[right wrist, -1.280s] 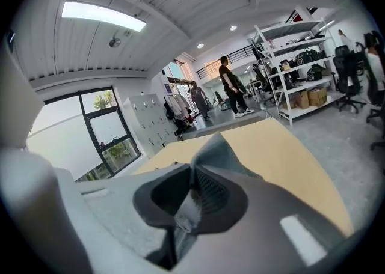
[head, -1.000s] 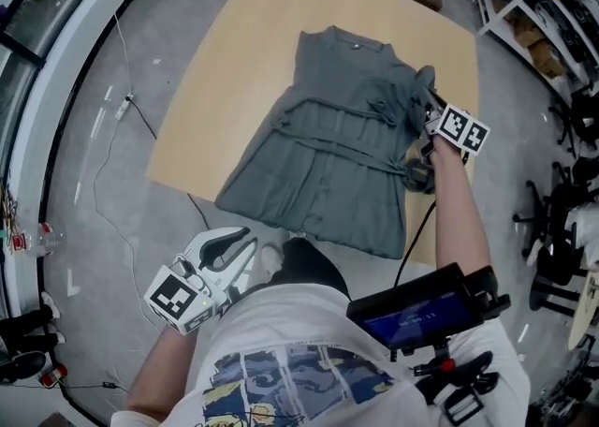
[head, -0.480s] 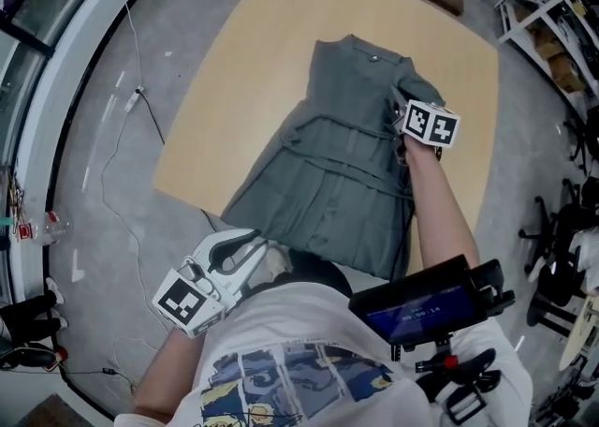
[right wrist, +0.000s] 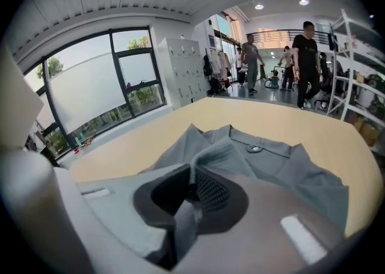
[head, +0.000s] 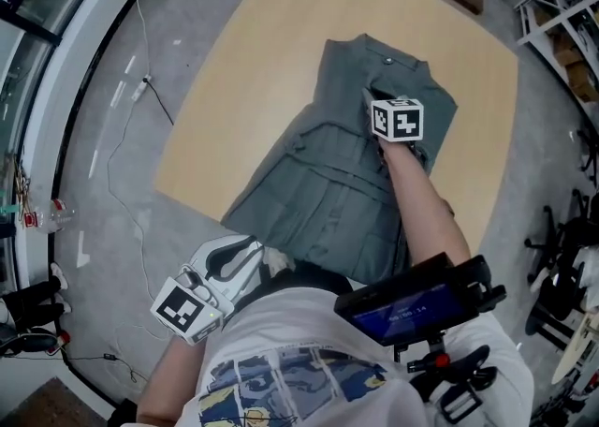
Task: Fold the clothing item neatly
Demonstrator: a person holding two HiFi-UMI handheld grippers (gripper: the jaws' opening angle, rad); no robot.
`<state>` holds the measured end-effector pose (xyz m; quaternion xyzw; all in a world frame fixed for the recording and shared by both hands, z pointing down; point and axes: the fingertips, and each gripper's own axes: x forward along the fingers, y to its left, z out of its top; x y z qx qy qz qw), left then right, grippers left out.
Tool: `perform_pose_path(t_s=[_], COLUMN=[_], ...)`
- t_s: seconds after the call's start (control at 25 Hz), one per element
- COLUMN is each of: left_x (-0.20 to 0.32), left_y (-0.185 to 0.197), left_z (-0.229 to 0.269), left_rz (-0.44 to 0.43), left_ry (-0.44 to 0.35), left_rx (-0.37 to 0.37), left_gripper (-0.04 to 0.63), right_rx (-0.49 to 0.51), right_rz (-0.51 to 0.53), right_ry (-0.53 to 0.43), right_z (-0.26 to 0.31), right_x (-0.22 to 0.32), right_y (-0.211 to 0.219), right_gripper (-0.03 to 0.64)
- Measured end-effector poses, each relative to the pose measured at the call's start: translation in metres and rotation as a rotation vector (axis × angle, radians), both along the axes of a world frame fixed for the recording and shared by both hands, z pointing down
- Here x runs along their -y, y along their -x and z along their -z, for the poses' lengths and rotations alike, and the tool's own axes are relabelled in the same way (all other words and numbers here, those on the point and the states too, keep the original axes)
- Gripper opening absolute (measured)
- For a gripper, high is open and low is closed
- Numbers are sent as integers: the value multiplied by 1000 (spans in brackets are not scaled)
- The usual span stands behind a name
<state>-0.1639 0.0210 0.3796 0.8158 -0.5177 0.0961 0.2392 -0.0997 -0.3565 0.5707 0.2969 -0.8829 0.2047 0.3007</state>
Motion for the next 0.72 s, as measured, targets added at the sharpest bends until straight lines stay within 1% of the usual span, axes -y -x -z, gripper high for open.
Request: perform_pose_path(t_s=[0.12, 0.2, 0.32, 0.44, 0.6, 0.72], left_x=[6, 9, 15, 20, 27, 32], left_y=[-2, -6, -10, -15, -18, -21], left_z=[-3, -4, -6, -6, -5, -6], left_rz=[8, 7, 5, 1, -16, -37], left_ry=[12, 18, 26, 33, 42, 46], left_rx=[0, 0, 2, 3, 8, 10], left_gripper=[71, 71, 71, 71, 71, 71], right_rx=[-62, -85, -98, -94, -67, -58], right_rz=[62, 110, 181, 232, 244, 242], right_ry=[-5, -5, -7, -13, -11, -30], right_z=[-16, -24, -28, -26, -22, -14], right_x=[-5, -10, -19, -28, -33, -35], right_y=[10, 17, 27, 34, 37, 33], right_gripper=[35, 71, 114, 124, 124, 124])
